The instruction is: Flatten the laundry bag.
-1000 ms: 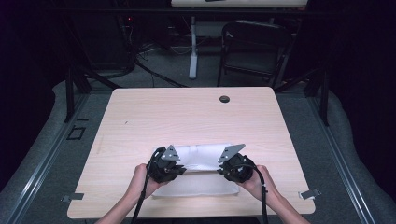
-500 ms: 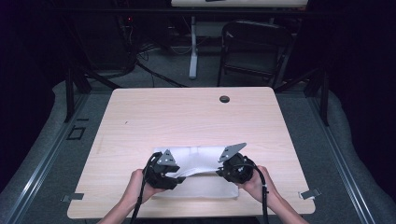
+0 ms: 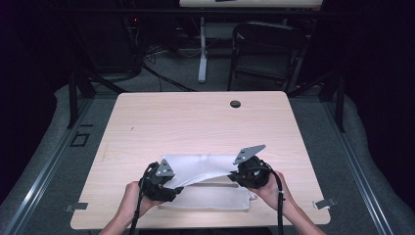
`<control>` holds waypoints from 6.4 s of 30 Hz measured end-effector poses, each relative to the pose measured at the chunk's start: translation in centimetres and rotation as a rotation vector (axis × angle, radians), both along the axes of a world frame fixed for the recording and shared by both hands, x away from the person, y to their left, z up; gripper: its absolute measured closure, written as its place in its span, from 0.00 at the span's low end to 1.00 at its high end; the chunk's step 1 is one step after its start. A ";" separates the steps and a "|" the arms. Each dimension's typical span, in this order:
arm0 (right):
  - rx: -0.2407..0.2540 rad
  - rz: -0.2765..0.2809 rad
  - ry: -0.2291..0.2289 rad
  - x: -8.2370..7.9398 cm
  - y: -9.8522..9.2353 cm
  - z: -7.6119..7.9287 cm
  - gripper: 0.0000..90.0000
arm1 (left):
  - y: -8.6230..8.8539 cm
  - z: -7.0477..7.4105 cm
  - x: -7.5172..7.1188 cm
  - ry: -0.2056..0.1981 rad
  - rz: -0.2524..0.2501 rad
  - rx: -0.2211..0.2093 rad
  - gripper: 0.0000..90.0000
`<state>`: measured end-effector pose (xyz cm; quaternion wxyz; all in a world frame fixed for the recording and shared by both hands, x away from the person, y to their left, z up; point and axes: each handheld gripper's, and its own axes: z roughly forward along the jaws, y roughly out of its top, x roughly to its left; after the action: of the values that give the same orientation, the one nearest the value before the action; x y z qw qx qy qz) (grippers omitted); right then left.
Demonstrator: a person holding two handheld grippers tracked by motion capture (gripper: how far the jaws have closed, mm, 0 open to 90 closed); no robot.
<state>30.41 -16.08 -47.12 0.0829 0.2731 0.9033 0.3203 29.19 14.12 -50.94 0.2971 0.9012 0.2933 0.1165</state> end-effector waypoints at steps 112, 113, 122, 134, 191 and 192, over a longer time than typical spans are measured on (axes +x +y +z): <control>0.081 -0.273 -0.102 10.5 -2.8 2.5 0.84 | -0.2 6.1 12.4 -0.061 0.202 -0.105 0.99; 0.085 -0.274 -0.098 10.6 -2.9 2.5 0.83 | -0.2 6.1 12.6 -0.064 0.208 -0.104 0.99; 0.109 -0.303 -0.080 10.6 -3.8 2.8 0.61 | -0.4 5.4 14.3 -0.072 0.226 -0.099 0.98; 0.070 -0.240 0.020 7.4 -4.2 1.3 0.26 | -1.3 4.4 16.5 -0.081 0.247 -0.087 0.98; 0.013 -0.154 0.142 2.5 -6.1 -3.5 0.25 | -0.1 2.8 15.0 -0.006 0.233 -0.216 0.03; 0.012 -0.152 0.142 2.5 -6.1 -3.5 0.26 | -0.3 2.7 14.6 -0.011 0.220 -0.213 0.03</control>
<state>32.87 -22.23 -50.62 0.0411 0.3631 0.8817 0.2984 43.74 13.82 -48.27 0.3783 0.8263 0.3992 0.1213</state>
